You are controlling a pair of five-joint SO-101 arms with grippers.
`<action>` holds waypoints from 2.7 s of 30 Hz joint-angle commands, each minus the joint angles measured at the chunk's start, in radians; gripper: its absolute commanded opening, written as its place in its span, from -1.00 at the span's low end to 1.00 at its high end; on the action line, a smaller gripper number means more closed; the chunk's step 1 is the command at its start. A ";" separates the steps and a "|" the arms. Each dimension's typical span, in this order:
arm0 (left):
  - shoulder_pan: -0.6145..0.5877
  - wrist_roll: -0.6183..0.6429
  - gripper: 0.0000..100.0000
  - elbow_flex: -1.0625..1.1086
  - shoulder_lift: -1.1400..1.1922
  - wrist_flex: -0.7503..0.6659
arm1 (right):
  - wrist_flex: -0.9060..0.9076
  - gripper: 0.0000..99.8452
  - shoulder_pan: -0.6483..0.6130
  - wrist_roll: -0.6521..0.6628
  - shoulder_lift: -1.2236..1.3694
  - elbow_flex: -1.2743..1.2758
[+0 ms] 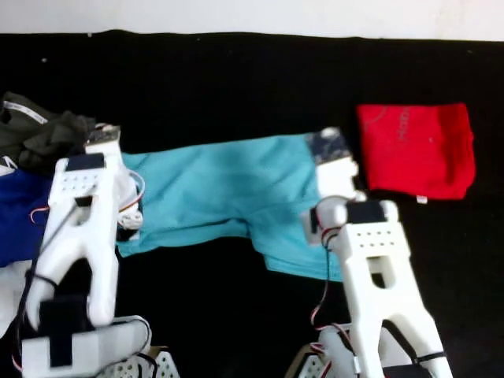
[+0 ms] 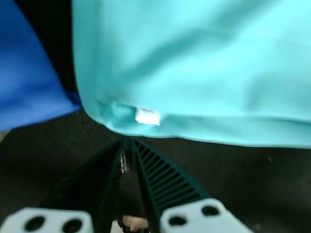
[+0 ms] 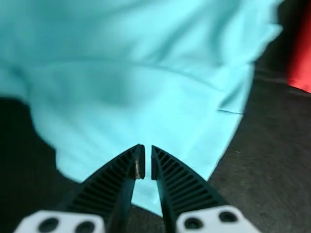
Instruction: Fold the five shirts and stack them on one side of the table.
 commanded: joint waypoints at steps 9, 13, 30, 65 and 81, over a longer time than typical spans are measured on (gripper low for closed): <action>-0.016 0.048 -0.98 0.348 -0.107 -0.473 | -0.243 -0.92 -0.056 0.129 0.042 0.226; -0.038 0.157 -0.98 0.314 -0.128 -0.460 | -0.289 -0.92 0.074 0.261 0.163 0.266; 0.039 0.222 -0.98 0.292 -0.147 -0.578 | 0.064 -0.92 0.120 0.298 -0.211 0.206; 0.045 0.075 -0.98 0.205 -0.269 -0.170 | 0.084 -0.77 -0.229 0.224 0.027 0.084; 0.044 0.138 -0.98 0.193 0.160 -0.425 | -0.079 -0.58 -0.183 0.364 0.027 0.242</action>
